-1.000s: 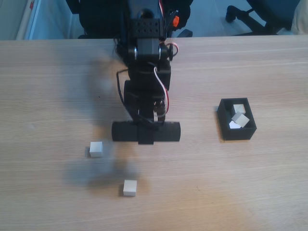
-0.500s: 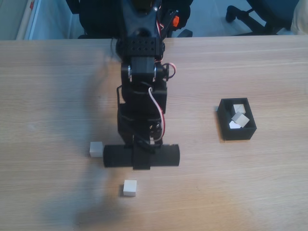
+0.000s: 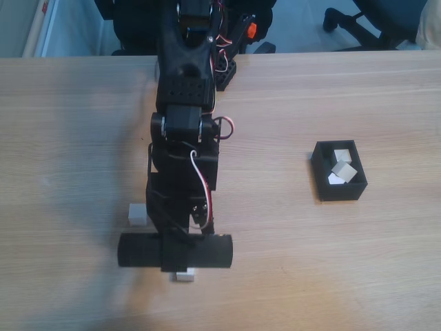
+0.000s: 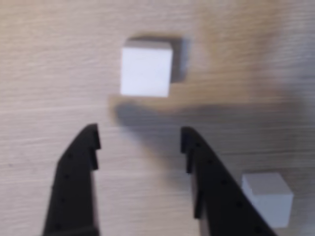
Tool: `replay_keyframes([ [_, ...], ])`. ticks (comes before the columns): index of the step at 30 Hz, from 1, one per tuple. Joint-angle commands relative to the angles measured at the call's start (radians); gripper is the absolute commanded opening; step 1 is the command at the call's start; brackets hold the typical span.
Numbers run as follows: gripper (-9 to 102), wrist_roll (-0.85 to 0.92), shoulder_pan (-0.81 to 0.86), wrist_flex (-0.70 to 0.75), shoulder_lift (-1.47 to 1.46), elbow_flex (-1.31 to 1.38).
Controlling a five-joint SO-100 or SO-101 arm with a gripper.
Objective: Pick blocks and place them in the box.
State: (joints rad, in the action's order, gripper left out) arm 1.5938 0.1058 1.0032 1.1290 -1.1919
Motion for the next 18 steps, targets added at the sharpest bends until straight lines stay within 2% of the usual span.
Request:
replay_keyframes([
  [1,17,-0.006,0.002,-0.021,-0.014,0.092],
  [18,17,-0.032,0.006,-0.031,-0.155,0.239],
])
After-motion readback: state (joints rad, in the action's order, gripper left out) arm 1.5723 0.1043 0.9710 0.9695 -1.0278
